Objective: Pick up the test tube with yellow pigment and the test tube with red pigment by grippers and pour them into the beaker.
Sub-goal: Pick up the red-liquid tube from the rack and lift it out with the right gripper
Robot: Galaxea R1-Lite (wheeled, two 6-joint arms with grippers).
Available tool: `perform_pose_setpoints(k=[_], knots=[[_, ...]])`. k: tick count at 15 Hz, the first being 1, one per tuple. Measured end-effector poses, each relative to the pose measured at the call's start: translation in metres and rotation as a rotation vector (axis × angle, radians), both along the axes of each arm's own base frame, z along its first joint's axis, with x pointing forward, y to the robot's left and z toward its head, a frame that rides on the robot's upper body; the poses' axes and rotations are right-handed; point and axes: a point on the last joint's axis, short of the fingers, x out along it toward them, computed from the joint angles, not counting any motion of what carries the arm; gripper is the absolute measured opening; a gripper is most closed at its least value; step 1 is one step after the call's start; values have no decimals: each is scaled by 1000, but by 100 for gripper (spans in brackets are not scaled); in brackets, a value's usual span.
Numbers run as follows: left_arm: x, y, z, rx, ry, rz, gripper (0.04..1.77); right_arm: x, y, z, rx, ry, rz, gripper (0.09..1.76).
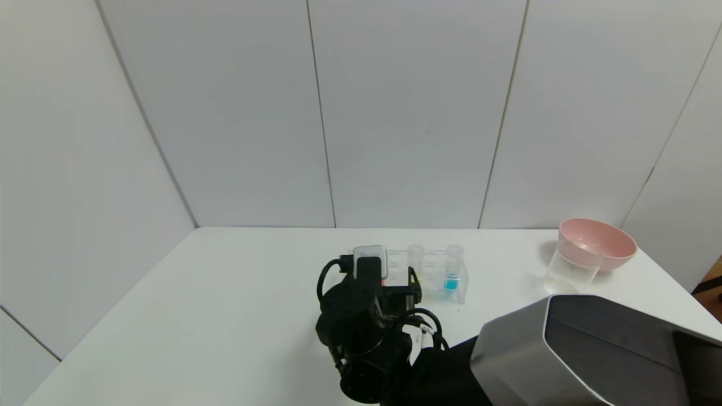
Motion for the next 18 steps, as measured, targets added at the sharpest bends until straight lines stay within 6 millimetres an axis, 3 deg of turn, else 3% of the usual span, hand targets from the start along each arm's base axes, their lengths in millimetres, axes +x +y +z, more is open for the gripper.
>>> perform_pose_setpoints(k=[10,18], knots=[[0,0,0,0,0,0,176,9,7,15,5,11,92,171],[0,0,0,0,0,0,176,38,1,10,16,28,132,171]])
